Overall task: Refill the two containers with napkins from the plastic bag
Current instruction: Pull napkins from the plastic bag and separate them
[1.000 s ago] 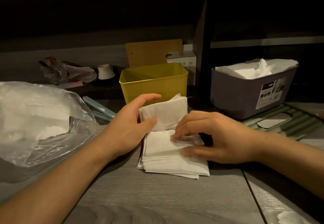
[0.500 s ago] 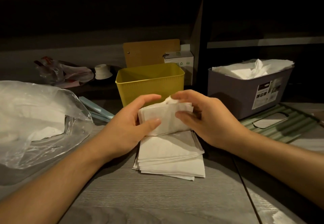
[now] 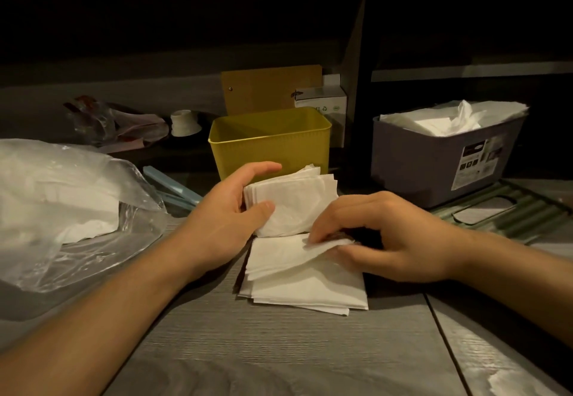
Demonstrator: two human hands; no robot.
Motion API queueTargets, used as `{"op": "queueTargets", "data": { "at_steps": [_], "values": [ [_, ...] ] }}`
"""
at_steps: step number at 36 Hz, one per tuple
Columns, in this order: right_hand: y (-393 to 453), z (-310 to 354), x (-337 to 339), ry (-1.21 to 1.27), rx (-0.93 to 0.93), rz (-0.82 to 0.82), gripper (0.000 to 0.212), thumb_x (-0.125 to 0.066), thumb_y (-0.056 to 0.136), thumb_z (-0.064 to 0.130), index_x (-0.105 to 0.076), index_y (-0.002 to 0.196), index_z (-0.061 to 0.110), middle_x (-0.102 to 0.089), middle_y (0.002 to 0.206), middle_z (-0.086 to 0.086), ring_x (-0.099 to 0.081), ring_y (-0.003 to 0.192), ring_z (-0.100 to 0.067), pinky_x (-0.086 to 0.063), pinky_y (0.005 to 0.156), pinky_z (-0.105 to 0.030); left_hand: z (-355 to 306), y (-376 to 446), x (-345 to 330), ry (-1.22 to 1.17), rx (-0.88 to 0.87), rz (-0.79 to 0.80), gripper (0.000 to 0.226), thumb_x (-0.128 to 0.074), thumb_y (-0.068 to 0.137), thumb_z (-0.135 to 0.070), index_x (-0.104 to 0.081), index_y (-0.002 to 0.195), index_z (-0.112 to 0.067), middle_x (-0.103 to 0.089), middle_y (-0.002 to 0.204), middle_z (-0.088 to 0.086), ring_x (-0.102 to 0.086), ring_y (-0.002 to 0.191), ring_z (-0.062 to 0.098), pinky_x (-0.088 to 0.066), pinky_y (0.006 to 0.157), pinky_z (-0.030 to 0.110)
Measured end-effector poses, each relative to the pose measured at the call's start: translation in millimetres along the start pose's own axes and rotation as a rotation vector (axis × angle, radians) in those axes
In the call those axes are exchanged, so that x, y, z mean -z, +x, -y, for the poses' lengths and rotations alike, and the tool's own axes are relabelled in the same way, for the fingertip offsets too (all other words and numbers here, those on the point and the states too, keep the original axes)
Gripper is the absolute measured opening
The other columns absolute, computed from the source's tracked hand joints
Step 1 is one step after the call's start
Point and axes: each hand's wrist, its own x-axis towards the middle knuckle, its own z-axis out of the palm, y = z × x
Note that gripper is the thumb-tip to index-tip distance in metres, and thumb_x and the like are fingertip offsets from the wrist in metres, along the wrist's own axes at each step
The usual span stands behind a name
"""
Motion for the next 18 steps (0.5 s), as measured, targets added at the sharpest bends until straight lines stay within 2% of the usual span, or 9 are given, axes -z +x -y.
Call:
{"op": "queueTargets", "data": {
  "at_steps": [4, 9, 14, 16, 18],
  "values": [
    [0, -1, 0, 0.089, -0.070, -0.062, 0.023, -0.058, 0.098, 0.023, -0.074, 0.113, 0.017, -0.072, 0.108, 0.008, -0.068, 0.103, -0.017, -0.055, 0.084, -0.039, -2, -1, 0, -0.022, 0.010, 0.010, 0.048, -0.060, 0.099, -0.012, -0.056, 0.130, -0.049, -0.065, 0.128, -0.010, -0.064, 0.118, 0.015, -0.059, 0.093, 0.042],
    [0, -1, 1, 0.168, -0.150, -0.083, 0.027, -0.052, 0.099, 0.024, -0.074, 0.114, 0.019, -0.073, 0.109, 0.010, -0.067, 0.107, -0.015, -0.055, 0.088, -0.038, -8, -3, -2, -0.023, 0.012, 0.016, 0.042, -0.055, 0.102, -0.014, -0.056, 0.132, -0.043, -0.064, 0.127, -0.014, -0.064, 0.115, 0.008, -0.060, 0.089, 0.030],
    [0, -1, 2, 0.208, -0.230, -0.114, 0.030, -0.049, 0.098, 0.025, -0.075, 0.112, 0.021, -0.073, 0.108, 0.010, -0.066, 0.108, -0.013, -0.055, 0.091, -0.038, -11, -5, -3, -0.032, 0.006, 0.017, 0.038, -0.052, 0.103, -0.012, -0.060, 0.127, -0.041, -0.068, 0.111, -0.022, -0.065, 0.102, -0.002, -0.056, 0.077, 0.017],
    [1, 0, 1, 0.227, -0.267, -0.161, 0.029, -0.048, 0.100, 0.029, -0.076, 0.108, 0.024, -0.073, 0.098, 0.008, -0.067, 0.096, -0.011, -0.056, 0.082, -0.033, -13, -6, -3, -0.044, 0.006, 0.032, 0.034, -0.050, 0.103, -0.016, -0.061, 0.126, -0.039, -0.068, 0.108, -0.023, -0.065, 0.100, -0.002, -0.055, 0.075, 0.016],
    [3, -1, 1, 0.262, -0.318, -0.250, 0.028, -0.049, 0.103, 0.029, -0.077, 0.101, 0.024, -0.070, 0.077, 0.008, -0.065, 0.072, -0.006, -0.052, 0.065, -0.021, -15, -7, -3, -0.054, 0.009, 0.034, 0.028, -0.046, 0.104, -0.029, -0.062, 0.125, -0.040, -0.068, 0.106, -0.023, -0.065, 0.099, -0.001, -0.055, 0.074, 0.019]
  ]
}}
